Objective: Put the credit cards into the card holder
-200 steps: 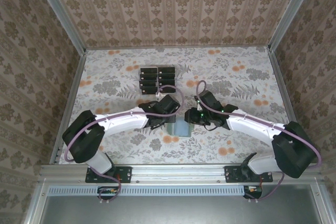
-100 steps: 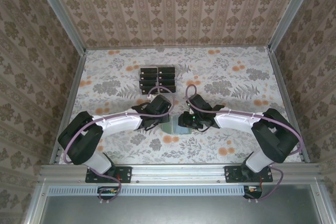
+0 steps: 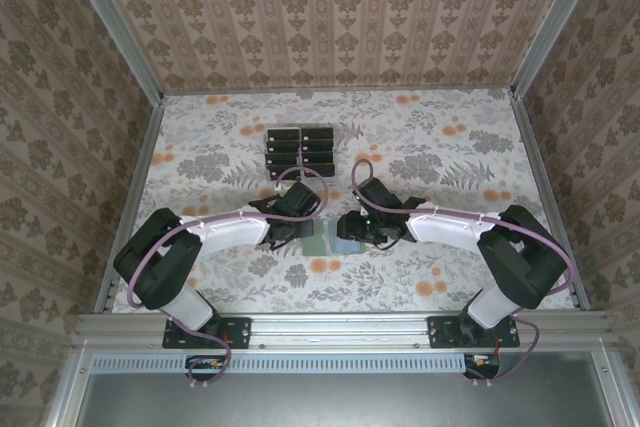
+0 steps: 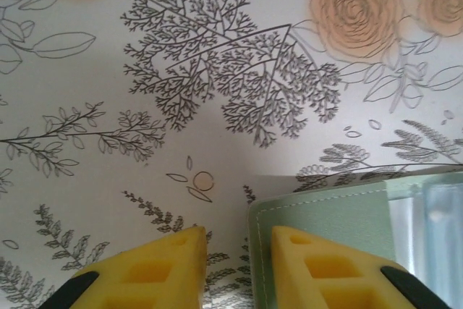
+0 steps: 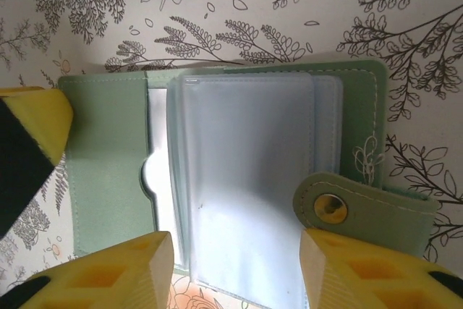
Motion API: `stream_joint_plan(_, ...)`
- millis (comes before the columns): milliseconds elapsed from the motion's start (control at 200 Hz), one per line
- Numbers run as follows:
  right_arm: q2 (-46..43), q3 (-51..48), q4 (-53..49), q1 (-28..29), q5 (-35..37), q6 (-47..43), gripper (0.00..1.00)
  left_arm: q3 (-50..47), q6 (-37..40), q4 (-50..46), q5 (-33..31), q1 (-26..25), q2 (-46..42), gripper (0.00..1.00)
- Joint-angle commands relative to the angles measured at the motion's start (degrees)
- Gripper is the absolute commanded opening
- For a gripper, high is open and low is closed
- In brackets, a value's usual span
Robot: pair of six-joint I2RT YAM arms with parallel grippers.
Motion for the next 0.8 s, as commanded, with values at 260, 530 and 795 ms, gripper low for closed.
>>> stream_joint_plan(260,0.3,4.7,-6.0,0.2,3.0,-4.6,0.55,1.8,3.7,-2.0,-2.2,0.4,2.7,0.29)
stream_joint_plan(530,3.1,5.2,-5.2,0.2,2.1,-5.2,0.55,2.1,4.6,-1.1,-2.1,0.6,4.0,0.28)
stream_joint_plan(795,5.2,5.9,-4.6,0.2,0.8,-5.4,0.56,2.0,5.8,0.4,-1.4,1.5,5.0,0.28)
